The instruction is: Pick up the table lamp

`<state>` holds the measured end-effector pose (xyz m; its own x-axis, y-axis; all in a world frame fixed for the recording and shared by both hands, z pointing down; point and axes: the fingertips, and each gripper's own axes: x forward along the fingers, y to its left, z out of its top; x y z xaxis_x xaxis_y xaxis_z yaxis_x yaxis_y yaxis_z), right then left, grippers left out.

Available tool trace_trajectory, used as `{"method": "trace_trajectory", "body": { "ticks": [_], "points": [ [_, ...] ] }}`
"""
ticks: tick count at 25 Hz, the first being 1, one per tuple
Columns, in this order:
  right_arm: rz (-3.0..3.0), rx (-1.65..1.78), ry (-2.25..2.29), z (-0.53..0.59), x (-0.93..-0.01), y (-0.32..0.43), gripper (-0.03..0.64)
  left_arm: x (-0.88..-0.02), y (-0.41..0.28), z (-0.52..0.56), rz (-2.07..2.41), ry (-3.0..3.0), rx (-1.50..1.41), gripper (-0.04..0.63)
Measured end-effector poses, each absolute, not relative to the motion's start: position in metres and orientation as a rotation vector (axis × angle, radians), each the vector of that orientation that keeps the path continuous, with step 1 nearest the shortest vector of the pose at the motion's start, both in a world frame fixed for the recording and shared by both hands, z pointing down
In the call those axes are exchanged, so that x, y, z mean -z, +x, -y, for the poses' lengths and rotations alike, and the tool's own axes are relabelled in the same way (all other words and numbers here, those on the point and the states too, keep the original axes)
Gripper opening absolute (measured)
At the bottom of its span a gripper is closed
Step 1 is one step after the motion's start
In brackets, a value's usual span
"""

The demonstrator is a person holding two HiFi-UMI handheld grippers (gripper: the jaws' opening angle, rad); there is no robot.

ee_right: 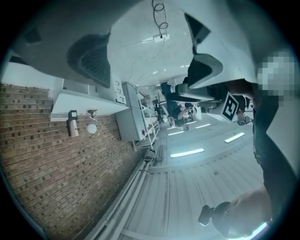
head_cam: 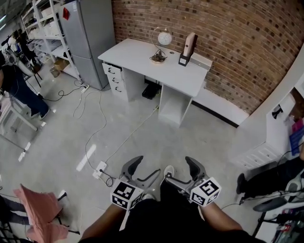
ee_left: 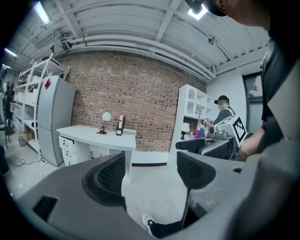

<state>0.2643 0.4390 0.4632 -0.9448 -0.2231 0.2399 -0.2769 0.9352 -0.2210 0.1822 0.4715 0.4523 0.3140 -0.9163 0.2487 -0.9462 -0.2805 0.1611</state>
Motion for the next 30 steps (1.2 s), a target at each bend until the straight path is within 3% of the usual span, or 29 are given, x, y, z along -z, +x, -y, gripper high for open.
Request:
{"method": "trace_trajectory", "body": {
  "ticks": [9, 30],
  "points": [
    [2.920, -0.394, 0.311, -0.389, -0.468, 0.230, 0.505, -0.467, 0.159, -0.430, 1.699, 2.269, -0.150, 0.331],
    [3.020, -0.353, 0.244, -0.140, -0.439, 0.174, 0.491, -0.445, 0.109, -0.182, 1.805, 2.261, -0.190, 0.331]
  ]
}}
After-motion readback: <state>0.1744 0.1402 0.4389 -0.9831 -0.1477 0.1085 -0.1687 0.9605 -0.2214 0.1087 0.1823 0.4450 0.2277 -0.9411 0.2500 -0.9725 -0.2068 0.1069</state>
